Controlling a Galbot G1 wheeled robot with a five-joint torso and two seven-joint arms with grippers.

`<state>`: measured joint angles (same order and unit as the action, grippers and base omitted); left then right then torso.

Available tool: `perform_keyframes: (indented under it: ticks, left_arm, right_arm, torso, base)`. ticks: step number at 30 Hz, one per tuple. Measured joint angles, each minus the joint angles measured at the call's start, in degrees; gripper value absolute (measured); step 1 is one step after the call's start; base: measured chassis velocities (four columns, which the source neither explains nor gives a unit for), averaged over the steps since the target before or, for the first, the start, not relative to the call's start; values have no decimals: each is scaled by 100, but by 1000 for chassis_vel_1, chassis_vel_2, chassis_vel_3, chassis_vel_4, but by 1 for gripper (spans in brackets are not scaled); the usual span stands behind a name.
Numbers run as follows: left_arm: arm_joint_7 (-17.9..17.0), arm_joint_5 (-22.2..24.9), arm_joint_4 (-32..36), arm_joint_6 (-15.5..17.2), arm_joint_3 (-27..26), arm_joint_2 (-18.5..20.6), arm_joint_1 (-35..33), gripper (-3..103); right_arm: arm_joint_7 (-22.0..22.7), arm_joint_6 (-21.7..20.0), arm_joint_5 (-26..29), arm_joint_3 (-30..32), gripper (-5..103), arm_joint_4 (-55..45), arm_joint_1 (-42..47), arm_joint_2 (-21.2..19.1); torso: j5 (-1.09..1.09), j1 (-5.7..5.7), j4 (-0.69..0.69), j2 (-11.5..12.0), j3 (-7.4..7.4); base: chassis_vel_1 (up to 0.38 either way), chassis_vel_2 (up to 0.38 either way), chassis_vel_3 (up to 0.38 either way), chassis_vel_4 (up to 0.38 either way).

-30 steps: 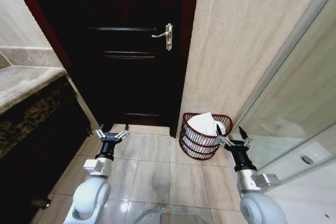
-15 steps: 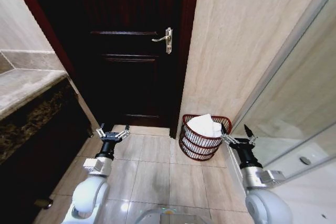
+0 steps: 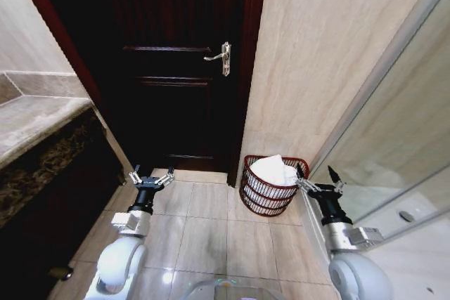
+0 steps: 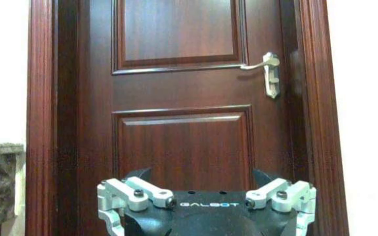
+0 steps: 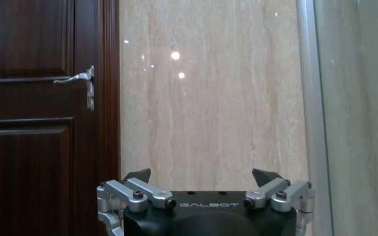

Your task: Discard the used towel into the hamper.

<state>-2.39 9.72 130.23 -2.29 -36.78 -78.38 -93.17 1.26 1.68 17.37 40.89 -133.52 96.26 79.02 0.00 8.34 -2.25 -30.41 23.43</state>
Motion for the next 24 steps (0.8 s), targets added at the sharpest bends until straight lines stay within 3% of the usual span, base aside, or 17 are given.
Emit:
perform_keyframes:
  ticks: [24]
  left_arm:
    - [10,-150,131,29,50,-173,-58,100]
  right_arm:
    - [75,-16,141,-19,100,25,-185,-152]
  torso:
    - [0,239,0,-594,356]
  base:
    - [0,0,0,0]
